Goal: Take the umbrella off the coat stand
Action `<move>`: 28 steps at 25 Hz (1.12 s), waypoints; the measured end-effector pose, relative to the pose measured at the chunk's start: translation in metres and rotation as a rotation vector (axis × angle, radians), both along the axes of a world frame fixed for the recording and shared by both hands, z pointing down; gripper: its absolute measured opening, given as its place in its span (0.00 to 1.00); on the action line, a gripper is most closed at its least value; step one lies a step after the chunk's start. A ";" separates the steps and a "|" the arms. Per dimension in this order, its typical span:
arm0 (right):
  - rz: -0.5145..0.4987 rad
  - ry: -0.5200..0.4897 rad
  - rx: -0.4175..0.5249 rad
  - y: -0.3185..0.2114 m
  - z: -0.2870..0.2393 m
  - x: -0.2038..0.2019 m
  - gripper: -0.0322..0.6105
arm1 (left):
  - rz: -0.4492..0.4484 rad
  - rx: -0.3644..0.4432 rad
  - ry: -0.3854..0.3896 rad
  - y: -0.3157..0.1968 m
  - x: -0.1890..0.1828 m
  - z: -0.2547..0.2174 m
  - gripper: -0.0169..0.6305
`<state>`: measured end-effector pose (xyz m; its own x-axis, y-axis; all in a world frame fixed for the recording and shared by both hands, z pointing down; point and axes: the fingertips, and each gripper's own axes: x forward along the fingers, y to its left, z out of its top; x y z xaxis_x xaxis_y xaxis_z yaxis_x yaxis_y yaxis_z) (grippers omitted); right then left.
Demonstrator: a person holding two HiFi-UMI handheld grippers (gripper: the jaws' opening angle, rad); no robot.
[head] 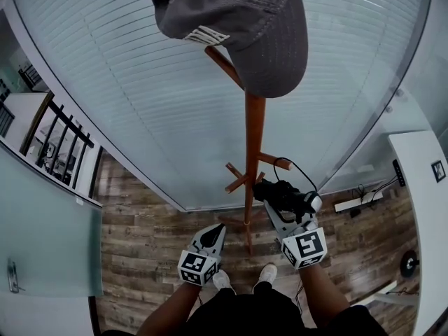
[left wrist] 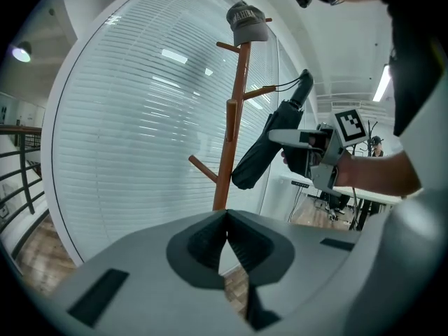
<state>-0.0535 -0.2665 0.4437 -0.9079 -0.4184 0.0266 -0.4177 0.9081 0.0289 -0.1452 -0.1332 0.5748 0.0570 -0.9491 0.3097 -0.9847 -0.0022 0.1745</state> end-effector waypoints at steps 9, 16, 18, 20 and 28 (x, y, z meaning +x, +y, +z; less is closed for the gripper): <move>0.020 -0.055 0.037 0.014 -0.039 0.022 0.43 | 0.020 0.041 -0.029 -0.009 0.005 -0.022 0.05; 0.054 -0.002 -0.018 0.022 -0.016 0.044 0.43 | 0.020 0.064 -0.038 -0.010 0.010 -0.032 0.05; 0.067 0.034 -0.025 0.026 -0.008 0.049 0.43 | 0.025 0.069 -0.043 -0.012 0.013 -0.035 0.05; 0.077 0.047 -0.026 0.030 -0.003 0.054 0.43 | 0.030 0.069 -0.047 -0.013 0.016 -0.036 0.05; 0.087 0.043 -0.096 0.047 0.037 0.065 0.43 | 0.042 0.097 -0.060 -0.013 0.023 -0.048 0.05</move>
<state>0.0113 -0.2192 0.4808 -0.8653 -0.4895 0.1082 -0.4955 0.8678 -0.0369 -0.1217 -0.1464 0.5271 0.0818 -0.9719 0.2209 -0.9920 -0.0580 0.1120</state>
